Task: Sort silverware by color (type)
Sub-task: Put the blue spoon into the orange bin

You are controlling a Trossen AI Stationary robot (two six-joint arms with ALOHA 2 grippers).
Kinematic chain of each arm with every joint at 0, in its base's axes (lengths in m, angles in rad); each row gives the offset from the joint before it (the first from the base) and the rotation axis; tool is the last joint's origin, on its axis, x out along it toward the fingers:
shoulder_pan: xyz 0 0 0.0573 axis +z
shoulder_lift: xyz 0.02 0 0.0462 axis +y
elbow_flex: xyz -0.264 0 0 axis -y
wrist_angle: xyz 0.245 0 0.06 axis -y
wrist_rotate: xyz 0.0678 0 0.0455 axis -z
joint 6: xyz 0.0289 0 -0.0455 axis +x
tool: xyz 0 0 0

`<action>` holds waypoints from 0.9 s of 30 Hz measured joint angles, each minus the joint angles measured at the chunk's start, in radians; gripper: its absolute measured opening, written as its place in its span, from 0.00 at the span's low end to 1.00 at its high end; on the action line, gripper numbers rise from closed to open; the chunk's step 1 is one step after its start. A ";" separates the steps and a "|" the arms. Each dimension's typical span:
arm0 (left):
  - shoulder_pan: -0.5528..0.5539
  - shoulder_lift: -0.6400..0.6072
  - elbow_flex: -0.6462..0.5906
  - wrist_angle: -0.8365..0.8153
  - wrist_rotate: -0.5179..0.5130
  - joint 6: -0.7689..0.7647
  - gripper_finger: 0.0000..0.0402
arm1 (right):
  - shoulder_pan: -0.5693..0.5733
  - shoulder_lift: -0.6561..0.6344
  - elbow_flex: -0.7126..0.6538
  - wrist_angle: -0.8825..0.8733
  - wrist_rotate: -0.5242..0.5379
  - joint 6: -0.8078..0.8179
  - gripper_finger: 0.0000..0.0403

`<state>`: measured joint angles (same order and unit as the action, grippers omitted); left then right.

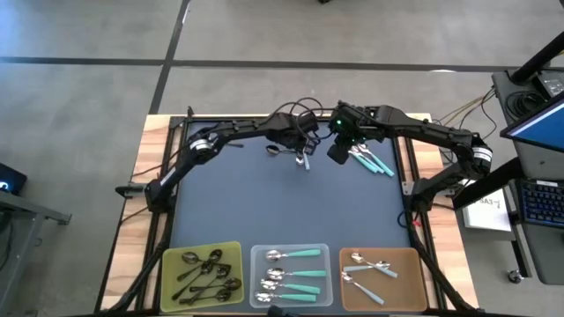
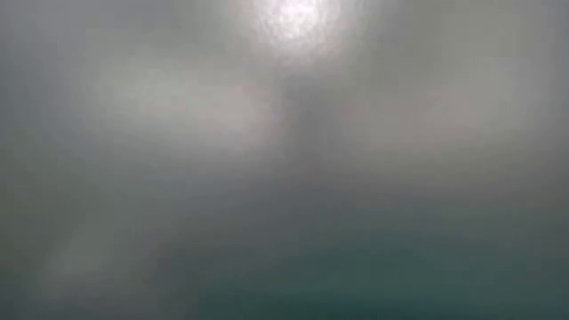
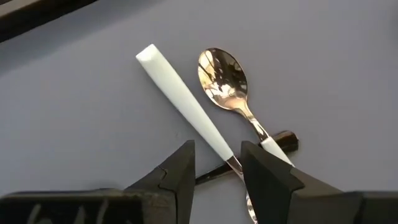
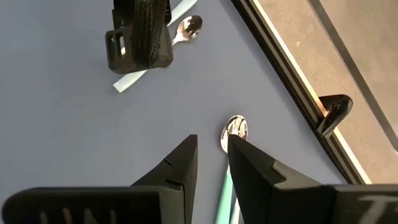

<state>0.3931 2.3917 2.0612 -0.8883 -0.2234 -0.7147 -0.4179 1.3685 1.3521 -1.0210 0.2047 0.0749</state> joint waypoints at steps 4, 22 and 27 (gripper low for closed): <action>-0.007 0.000 0.000 0.002 0.003 -0.023 0.28 | 0.000 0.000 0.000 0.000 0.000 -0.014 0.20; -0.075 0.002 -0.020 -0.002 0.022 -0.143 0.28 | 0.000 0.000 0.000 -0.028 -0.001 -0.076 0.20; -0.091 0.002 -0.089 0.036 0.032 -0.208 0.28 | 0.000 0.000 0.000 -0.028 -0.001 -0.093 0.20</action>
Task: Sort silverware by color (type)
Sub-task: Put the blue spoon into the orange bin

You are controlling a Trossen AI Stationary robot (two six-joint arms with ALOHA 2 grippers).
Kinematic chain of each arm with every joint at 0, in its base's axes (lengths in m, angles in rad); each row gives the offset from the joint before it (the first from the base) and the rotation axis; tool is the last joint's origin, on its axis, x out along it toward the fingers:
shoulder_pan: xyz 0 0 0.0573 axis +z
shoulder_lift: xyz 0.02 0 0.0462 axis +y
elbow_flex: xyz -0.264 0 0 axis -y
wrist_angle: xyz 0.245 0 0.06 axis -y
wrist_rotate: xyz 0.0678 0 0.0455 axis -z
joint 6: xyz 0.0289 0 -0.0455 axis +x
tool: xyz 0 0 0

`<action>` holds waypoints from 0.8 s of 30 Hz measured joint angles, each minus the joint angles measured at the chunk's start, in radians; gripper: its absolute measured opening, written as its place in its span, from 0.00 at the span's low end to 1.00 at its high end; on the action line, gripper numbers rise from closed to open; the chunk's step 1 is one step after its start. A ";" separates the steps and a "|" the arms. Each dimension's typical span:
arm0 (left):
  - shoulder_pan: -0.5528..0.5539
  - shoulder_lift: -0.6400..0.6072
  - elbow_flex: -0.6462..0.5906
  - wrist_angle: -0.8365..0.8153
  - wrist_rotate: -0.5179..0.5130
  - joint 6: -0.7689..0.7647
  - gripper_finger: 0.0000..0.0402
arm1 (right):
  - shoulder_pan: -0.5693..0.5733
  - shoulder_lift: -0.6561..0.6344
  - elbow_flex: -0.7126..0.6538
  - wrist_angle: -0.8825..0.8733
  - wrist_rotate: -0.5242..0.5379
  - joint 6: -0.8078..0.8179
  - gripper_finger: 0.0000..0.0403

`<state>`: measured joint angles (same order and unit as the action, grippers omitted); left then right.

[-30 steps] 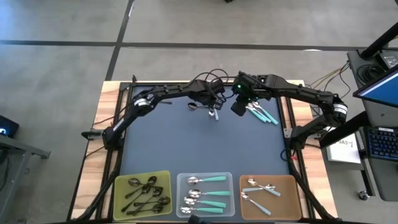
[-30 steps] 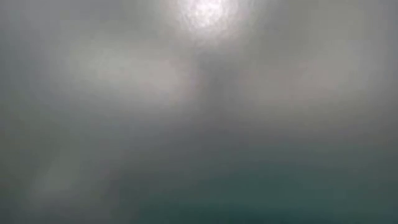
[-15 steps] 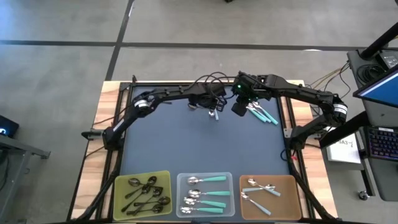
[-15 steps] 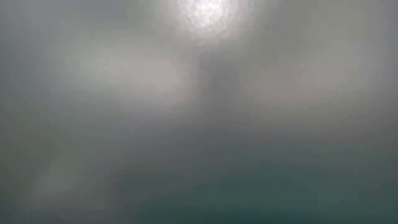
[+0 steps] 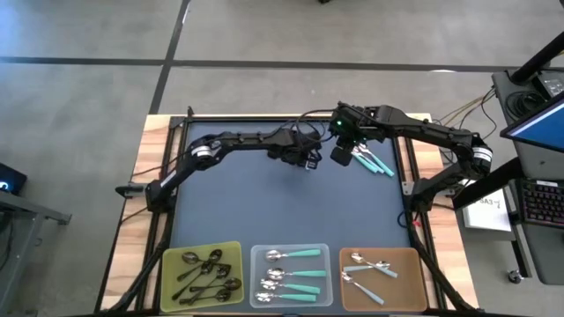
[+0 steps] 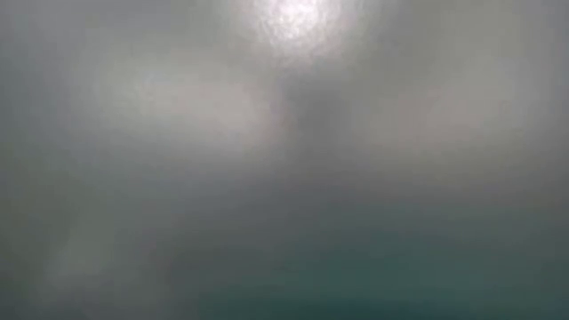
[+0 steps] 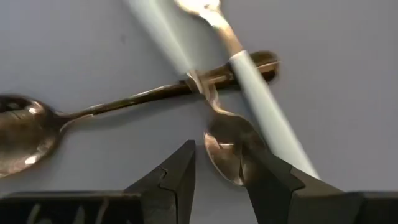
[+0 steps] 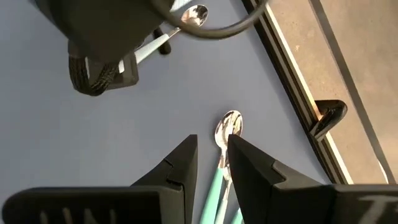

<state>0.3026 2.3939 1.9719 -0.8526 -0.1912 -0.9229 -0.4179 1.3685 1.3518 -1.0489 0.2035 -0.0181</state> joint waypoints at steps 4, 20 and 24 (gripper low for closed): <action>0.002 -0.010 -0.065 0.068 0.035 -0.039 0.28 | 0.000 0.000 0.000 0.000 0.000 -0.012 0.20; -0.084 -0.014 -0.141 -0.065 0.039 0.039 0.24 | 0.000 0.000 0.000 -0.020 0.000 -0.033 0.20; -0.118 -0.016 -0.141 -0.146 0.045 0.062 0.24 | 0.000 0.000 0.000 -0.020 0.000 -0.036 0.20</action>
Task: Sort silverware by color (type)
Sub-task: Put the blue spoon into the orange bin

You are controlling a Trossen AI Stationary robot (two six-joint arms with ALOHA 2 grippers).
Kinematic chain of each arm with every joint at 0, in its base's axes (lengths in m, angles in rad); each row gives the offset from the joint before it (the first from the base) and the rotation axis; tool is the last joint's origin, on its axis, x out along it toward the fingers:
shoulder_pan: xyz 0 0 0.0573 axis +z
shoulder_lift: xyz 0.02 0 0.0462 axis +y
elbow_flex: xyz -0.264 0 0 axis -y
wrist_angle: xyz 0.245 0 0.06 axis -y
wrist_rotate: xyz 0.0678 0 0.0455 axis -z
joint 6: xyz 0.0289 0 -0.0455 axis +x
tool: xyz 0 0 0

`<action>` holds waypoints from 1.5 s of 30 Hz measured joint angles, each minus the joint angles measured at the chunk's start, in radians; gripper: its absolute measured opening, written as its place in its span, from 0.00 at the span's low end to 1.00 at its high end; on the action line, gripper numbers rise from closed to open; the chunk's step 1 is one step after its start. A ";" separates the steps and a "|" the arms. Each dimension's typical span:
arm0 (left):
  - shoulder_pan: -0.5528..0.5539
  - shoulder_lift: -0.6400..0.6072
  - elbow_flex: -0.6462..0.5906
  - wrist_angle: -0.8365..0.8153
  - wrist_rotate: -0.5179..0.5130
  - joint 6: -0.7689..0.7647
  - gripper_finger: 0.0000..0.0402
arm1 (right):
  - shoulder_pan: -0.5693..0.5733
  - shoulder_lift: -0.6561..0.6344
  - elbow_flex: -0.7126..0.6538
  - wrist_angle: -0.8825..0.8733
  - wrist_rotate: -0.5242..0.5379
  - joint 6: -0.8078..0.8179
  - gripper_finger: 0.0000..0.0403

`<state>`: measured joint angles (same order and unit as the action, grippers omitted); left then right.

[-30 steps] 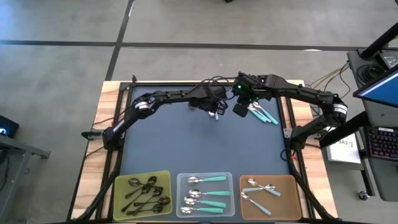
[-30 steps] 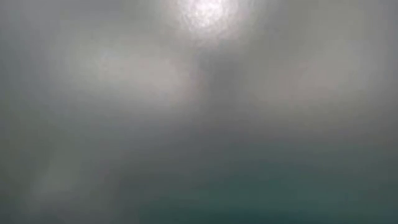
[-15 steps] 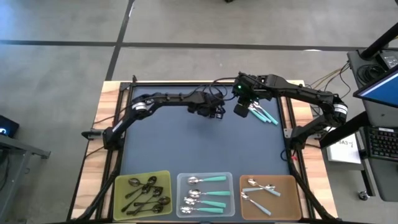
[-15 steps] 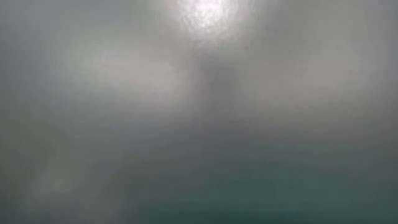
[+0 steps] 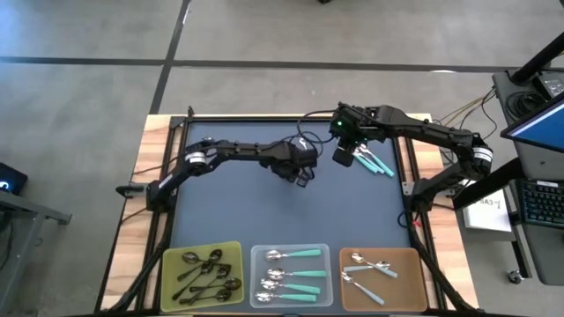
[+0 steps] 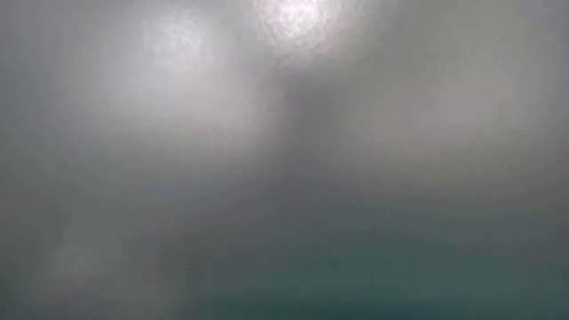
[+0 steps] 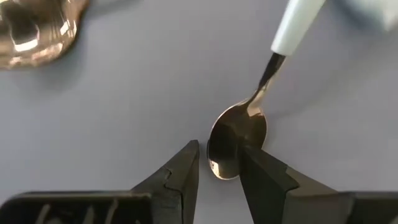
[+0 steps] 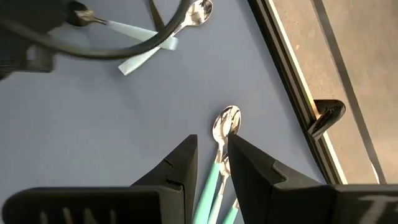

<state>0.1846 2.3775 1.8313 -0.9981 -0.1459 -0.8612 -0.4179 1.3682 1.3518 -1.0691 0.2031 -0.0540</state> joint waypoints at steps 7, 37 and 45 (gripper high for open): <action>-0.056 -0.005 0.000 -0.144 0.012 0.085 0.23 | 0.000 0.000 0.000 -0.004 0.000 -0.024 0.20; -0.117 -0.196 -0.031 -0.127 -0.004 0.124 0.23 | 0.001 0.000 -0.032 -0.015 -0.001 -0.025 0.20; -0.037 -0.168 -0.161 -0.058 -0.022 0.086 0.23 | 0.001 0.000 -0.032 -0.035 -0.001 0.003 0.20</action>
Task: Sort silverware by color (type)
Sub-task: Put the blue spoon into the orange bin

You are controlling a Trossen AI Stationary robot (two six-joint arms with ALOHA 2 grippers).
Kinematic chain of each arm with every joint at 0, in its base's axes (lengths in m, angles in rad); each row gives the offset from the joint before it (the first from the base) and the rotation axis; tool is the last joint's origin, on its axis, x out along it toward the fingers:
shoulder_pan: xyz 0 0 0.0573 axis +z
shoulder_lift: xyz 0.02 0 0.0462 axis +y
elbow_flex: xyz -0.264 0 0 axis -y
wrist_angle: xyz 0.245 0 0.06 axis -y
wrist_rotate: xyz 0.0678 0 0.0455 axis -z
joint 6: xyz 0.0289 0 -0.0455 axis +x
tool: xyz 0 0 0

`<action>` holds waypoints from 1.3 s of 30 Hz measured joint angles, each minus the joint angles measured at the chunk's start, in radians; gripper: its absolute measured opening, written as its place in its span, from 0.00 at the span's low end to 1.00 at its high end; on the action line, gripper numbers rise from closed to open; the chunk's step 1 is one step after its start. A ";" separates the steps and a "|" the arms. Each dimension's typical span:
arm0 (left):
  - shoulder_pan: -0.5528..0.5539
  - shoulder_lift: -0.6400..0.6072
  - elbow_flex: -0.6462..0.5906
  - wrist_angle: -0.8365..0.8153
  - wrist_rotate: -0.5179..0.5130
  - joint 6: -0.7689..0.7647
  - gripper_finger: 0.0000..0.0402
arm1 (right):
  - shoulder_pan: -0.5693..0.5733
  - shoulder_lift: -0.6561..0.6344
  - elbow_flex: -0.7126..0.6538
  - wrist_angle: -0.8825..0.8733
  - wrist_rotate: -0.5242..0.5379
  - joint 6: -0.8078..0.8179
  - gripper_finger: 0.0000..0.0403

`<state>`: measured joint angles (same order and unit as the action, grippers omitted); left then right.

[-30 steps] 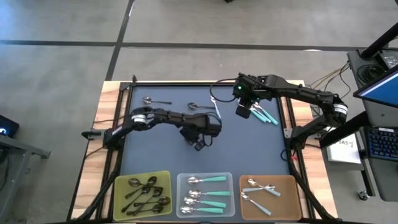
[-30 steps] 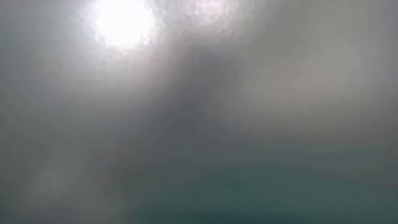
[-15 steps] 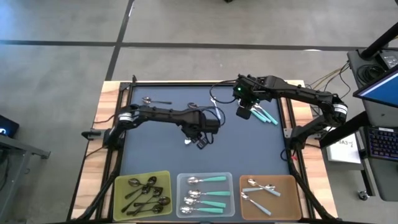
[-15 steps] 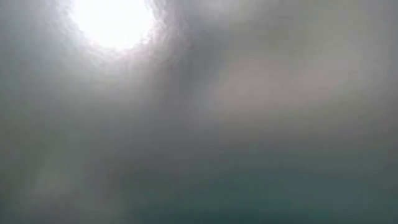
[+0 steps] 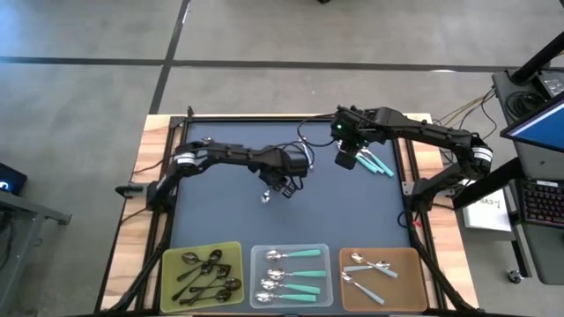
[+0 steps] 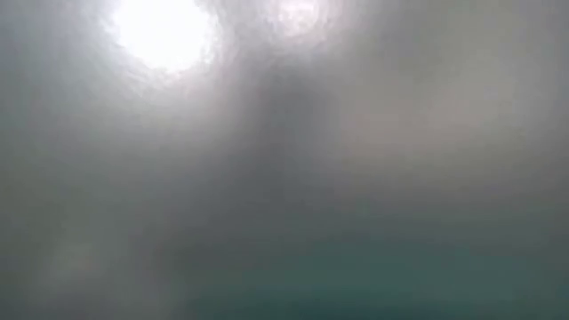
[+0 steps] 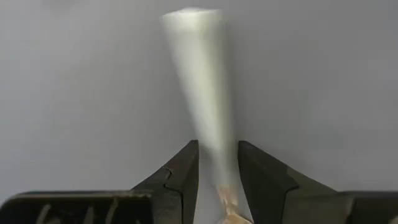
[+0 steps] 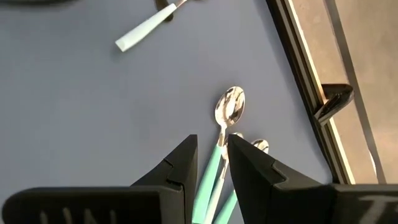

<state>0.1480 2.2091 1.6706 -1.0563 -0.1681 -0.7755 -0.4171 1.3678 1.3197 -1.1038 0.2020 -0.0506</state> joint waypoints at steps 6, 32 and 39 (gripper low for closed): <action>0.007 -0.025 -0.110 0.125 0.059 0.039 0.23 | 0.000 0.000 0.000 -0.017 0.000 0.022 0.20; 0.055 -0.404 -0.329 0.564 0.072 0.157 0.02 | -0.093 -0.039 -0.028 0.228 -0.374 0.156 0.20; 0.069 -0.582 -0.570 1.025 0.137 0.109 0.02 | -0.040 -0.030 -0.077 0.572 -0.411 0.343 0.20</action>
<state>0.2173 1.6270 1.1003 -0.0310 -0.0314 -0.6664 -0.4576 1.3380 1.2430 -0.5321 -0.2091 0.2923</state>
